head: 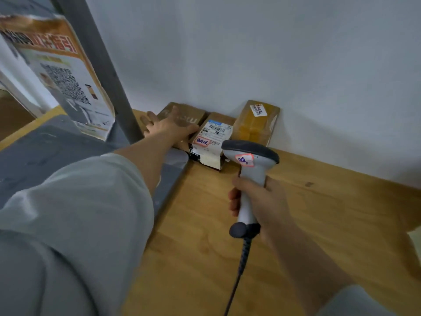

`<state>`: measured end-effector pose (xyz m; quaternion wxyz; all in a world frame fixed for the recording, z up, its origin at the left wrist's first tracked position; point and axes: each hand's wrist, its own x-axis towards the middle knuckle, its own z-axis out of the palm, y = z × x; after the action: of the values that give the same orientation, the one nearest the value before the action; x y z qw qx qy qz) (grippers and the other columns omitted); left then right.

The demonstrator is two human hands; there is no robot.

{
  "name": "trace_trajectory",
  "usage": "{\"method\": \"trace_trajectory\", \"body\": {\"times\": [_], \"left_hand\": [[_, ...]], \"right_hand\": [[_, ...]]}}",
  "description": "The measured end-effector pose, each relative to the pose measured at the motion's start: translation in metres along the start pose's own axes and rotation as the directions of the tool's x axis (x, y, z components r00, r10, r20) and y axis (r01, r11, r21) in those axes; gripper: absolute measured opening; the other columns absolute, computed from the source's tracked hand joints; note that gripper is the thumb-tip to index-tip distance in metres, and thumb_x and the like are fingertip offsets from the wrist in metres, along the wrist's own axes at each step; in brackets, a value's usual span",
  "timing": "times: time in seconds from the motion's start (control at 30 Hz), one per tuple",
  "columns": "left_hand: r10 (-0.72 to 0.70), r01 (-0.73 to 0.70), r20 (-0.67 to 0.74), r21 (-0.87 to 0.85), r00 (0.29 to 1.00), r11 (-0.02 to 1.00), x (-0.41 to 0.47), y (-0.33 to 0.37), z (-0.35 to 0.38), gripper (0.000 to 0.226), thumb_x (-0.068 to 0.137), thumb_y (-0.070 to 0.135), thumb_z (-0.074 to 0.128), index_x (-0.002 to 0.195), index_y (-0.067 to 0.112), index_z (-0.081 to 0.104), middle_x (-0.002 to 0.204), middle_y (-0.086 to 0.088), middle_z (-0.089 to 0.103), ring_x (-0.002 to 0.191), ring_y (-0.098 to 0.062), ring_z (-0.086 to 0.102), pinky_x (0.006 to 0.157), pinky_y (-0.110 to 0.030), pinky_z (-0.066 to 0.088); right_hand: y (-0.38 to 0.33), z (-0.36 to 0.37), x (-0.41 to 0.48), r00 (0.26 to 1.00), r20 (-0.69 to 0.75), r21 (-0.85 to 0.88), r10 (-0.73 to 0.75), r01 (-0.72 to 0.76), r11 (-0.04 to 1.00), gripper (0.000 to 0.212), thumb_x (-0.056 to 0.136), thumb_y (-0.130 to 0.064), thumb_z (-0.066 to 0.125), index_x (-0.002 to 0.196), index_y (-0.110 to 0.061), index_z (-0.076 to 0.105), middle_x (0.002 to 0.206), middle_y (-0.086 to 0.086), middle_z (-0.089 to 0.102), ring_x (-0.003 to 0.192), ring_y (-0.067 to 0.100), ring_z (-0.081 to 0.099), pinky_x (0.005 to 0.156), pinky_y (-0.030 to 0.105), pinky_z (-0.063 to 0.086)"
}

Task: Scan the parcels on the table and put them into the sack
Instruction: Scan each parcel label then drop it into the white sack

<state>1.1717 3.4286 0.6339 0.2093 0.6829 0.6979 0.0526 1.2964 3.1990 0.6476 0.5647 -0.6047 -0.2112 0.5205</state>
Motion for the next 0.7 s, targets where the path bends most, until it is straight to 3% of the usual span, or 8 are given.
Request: {"method": "trace_trajectory", "body": {"times": [0.1,0.2,0.27,0.4,0.7], "left_hand": [[0.028,-0.029,0.034,0.009,0.999,1.0,0.01,-0.002,-0.002,0.089,0.073,0.079,0.053,0.148,0.049,0.015,0.16,-0.015,-0.005,0.145,-0.04,-0.012,0.115,-0.059,0.01],[0.073,-0.073,0.015,0.026,0.997,0.997,0.008,0.002,0.001,0.079,0.077,0.074,0.054,0.146,0.048,0.026,0.154,-0.013,0.018,0.14,-0.041,0.015,0.113,-0.055,0.022],[0.112,-0.112,0.016,0.023,0.994,0.993,-0.002,0.009,0.01,0.078,0.076,0.074,0.055,0.145,0.048,0.029,0.151,-0.014,0.021,0.137,-0.041,0.022,0.112,-0.054,0.026],[0.216,-0.219,0.067,0.031,0.974,0.975,-0.043,0.029,0.027,0.078,0.076,0.072,0.058,0.145,0.048,0.03,0.152,-0.014,0.019,0.139,-0.037,0.019,0.115,-0.047,0.021],[0.326,-0.377,0.243,0.2,0.913,0.905,-0.172,0.041,0.057,0.084,0.077,0.071,0.057,0.148,0.051,0.017,0.156,-0.015,0.006,0.143,-0.037,0.009,0.117,-0.055,0.011]], "right_hand": [[0.005,-0.003,0.003,0.999,0.037,-0.009,-0.008,0.008,1.0,0.009,0.087,-0.005,0.065,0.086,0.0,0.057,0.058,0.01,0.06,0.043,0.019,0.054,0.044,0.028,0.046],[0.009,-0.009,0.004,0.999,0.05,-0.037,-0.005,0.007,0.999,0.01,0.087,-0.006,0.064,0.086,0.001,0.056,0.059,0.011,0.06,0.043,0.019,0.054,0.044,0.027,0.046],[0.012,-0.014,0.0,1.0,0.012,-0.033,-0.004,0.004,0.999,0.011,0.087,-0.005,0.064,0.083,0.002,0.056,0.06,0.012,0.059,0.042,0.019,0.054,0.043,0.027,0.046],[0.019,-0.028,-0.022,0.994,-0.103,0.006,0.033,-0.032,0.999,0.016,0.085,-0.003,0.065,0.071,-0.001,0.057,0.06,0.014,0.058,0.042,0.02,0.052,0.044,0.027,0.045],[0.034,-0.088,-0.129,0.957,-0.275,0.083,0.089,-0.068,0.994,0.007,0.086,-0.002,0.064,0.084,0.001,0.058,0.056,0.01,0.059,0.042,0.019,0.053,0.041,0.026,0.044]]}}
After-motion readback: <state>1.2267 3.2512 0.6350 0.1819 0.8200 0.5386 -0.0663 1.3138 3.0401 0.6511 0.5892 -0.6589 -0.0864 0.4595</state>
